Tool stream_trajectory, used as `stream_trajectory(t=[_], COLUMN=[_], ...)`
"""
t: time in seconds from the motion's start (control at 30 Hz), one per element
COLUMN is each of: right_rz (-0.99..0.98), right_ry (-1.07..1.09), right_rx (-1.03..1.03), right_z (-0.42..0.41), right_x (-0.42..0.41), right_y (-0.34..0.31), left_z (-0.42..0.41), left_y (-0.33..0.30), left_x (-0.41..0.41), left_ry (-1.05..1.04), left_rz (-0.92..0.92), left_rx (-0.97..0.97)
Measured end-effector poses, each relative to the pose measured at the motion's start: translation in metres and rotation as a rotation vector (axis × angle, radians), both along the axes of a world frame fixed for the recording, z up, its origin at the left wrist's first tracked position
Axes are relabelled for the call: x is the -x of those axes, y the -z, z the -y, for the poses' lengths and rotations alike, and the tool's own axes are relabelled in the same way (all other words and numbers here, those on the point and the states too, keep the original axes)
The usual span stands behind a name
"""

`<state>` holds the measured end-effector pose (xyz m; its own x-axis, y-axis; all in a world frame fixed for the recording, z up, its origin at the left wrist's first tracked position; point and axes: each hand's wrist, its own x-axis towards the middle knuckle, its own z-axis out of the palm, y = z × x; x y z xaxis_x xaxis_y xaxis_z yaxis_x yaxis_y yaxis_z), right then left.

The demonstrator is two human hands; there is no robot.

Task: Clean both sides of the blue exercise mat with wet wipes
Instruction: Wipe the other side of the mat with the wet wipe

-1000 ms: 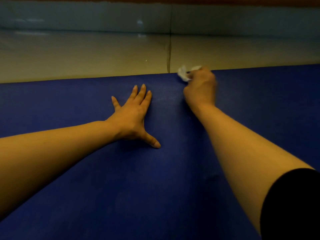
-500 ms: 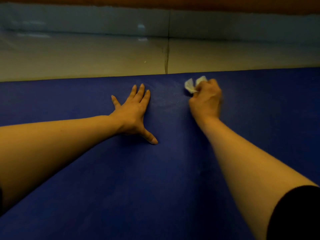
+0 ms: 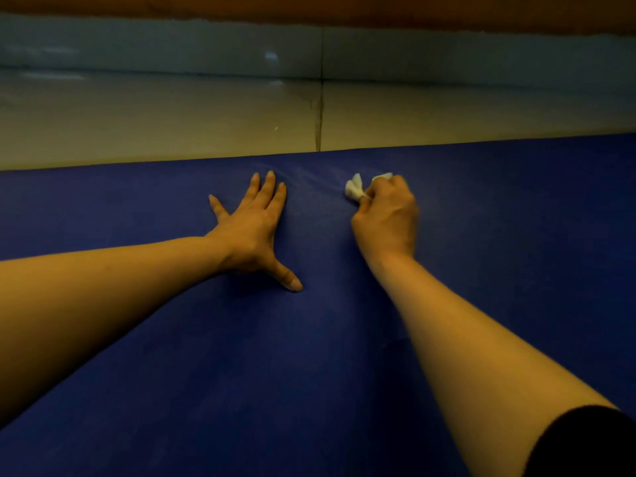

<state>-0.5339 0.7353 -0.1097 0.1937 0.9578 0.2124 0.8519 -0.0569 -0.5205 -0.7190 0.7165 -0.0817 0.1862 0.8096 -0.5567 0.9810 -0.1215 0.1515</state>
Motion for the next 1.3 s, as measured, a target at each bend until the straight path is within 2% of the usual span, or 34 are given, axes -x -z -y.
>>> stream_trajectory(t=[0.07, 0.23, 0.3, 0.4, 0.47, 0.53, 0.6, 0.7, 0.77, 0.83, 0.9, 0.97, 1.13, 1.2, 1.3], right_rz=[-0.016, 0.012, 0.011, -0.024, 0.021, -0.001, -0.061, 0.006, 0.079, 0.124, 0.062, 0.002, -0.001, 0.004, -0.034], right_ry=[-0.010, -0.399, -0.357, -0.087, -0.004, -0.065, -0.245, -0.442, -0.351, -0.144, -0.038, -0.097, -0.411, -0.368, -0.130], right_rx=[-0.019, 0.075, 0.093, 0.080, 0.094, 0.080, 0.059, 0.160, 0.182, 0.209, 0.267, 0.296, 0.347, 0.346, 0.348], right_z=[0.012, 0.049, 0.043, 0.029, 0.031, 0.046, 0.067, 0.082, 0.072, 0.063, 0.064, 0.076, 0.105, 0.096, 0.077], right_x=[0.016, 0.046, 0.029, -0.002, -0.005, 0.012, 0.036, 0.038, 0.016, -0.009, -0.016, -0.003, 0.036, 0.020, -0.021], right_y=[0.000, -0.007, -0.010, -0.010, -0.007, -0.007, -0.006, -0.007, -0.013, -0.019, -0.023, -0.027, -0.023, -0.025, -0.029], left_z=[0.000, 0.008, 0.018, 0.038, 0.050, 0.063, 0.074, 0.085, 0.091, 0.094, 0.096, 0.096, 0.098, 0.098, 0.097], left_y=[0.001, 0.003, 0.002, -0.001, -0.002, 0.001, 0.002, -0.007, -0.013, -0.013, -0.011, -0.011, -0.008, -0.008, -0.008], left_x=[0.000, 0.000, -0.001, -0.007, -0.014, -0.019, -0.021, -0.021, -0.022, -0.025, -0.028, -0.029, -0.025, -0.025, -0.025], left_ry=[-0.007, 0.003, 0.023, 0.108, 0.100, 0.070, 0.064, 0.105, 0.119, 0.114, 0.095, 0.075, 0.037, 0.040, 0.040], left_rz=[0.008, -0.016, 0.000, -0.022, -0.008, 0.028, 0.070, 0.050, -0.014, -0.035, -0.025, -0.008, 0.081, 0.074, 0.047], left_rx=[-0.012, -0.078, -0.107, -0.152, -0.175, -0.200, -0.206, -0.074, 0.046, 0.078, 0.073, 0.062, 0.035, 0.042, 0.055])
